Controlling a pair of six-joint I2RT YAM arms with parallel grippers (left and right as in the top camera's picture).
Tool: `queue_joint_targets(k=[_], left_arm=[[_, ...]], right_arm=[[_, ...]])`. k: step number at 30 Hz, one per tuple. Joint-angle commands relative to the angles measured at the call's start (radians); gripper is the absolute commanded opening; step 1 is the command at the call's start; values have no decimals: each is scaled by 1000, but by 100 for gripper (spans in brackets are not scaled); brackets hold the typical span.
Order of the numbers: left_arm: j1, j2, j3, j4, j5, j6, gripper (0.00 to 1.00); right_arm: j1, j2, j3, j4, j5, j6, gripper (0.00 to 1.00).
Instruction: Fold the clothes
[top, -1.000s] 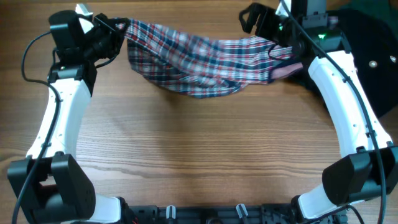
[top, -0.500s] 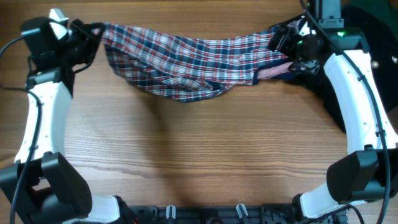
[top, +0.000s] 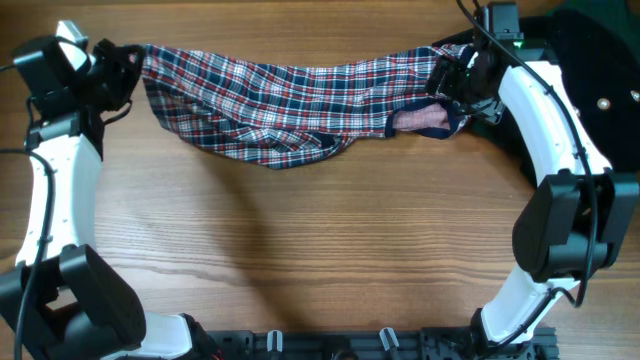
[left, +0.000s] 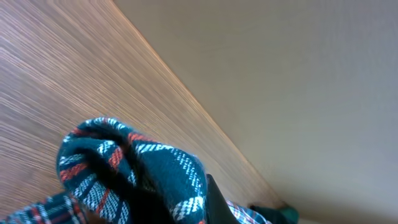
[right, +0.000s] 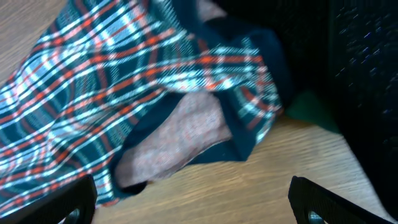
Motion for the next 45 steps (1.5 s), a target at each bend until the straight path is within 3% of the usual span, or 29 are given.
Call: queue_joint_targets(k=[1,12,24,41,45], left_arm=[[71,-23,14,-7,-22,43,4],[69,-22,14,-45,-52,87,4],[61,-22,14,-75,-64,102,4],[59,-22,14,-143,-73,132,4],[58,-22,14,-147,-78,148,4]], right_arm=[[-19,48,12,26,73,-50,100],[9,114,5,66,83,-167,96],[26,114,-115,163,29,-263,75],[63,159,-185,303,30,-315,66],[62,167,-185,311,60,-315,52]])
